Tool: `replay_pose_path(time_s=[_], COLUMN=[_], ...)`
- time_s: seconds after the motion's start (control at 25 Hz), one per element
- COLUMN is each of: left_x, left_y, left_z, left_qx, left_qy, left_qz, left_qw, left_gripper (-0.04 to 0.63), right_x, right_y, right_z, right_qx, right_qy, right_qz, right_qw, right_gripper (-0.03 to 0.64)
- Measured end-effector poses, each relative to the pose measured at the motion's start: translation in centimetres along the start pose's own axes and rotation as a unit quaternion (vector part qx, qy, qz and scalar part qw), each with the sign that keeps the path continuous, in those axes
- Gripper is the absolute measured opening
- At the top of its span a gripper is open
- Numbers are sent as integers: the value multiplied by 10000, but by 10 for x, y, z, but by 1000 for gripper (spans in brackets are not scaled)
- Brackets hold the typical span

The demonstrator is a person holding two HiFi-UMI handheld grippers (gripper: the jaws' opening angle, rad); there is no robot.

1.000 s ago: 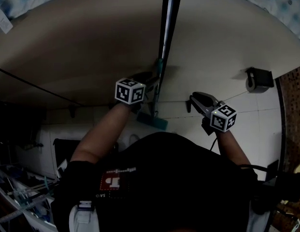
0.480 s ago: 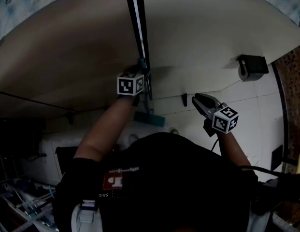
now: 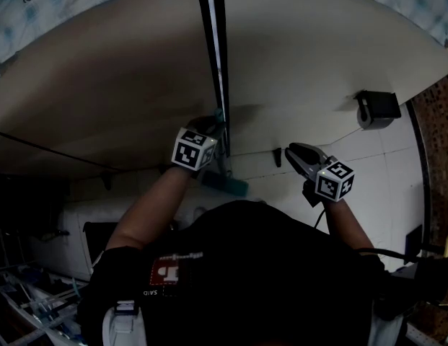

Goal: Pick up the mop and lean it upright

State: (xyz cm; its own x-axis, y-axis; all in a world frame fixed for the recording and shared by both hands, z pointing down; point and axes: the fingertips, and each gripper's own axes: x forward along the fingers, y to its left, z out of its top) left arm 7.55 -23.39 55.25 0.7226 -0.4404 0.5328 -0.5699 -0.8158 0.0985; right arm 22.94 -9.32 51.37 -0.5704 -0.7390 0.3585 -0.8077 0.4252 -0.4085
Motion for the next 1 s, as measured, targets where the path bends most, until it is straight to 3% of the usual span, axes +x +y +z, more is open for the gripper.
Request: replay_pose_path(time_s=[0.32, 0.56, 0.8, 1.0], left_x=[-75, -123, -166, -203], left_y=[-30, -37, -47, -63], left_z=[56, 126, 205, 276], left_qx=[745, 964, 1052, 1263], left_qy=[-380, -908, -1631, -2246], left_qz=[-317, -368, -519, -691], left_qw=[9960, 9905, 9796, 9638], left_gripper=[97, 97, 97, 97], right_x=[23, 30, 27, 20], right_y=[18, 33, 33, 31], right_z=[25, 46, 61, 74], right_qx=[-223, -406, -435, -481], right_qy=[-85, -161, -294, -415], right_qz=[282, 453, 472, 446], right_qw=[9993, 9980, 9975, 9970], right_gripper=[98, 98, 98, 98])
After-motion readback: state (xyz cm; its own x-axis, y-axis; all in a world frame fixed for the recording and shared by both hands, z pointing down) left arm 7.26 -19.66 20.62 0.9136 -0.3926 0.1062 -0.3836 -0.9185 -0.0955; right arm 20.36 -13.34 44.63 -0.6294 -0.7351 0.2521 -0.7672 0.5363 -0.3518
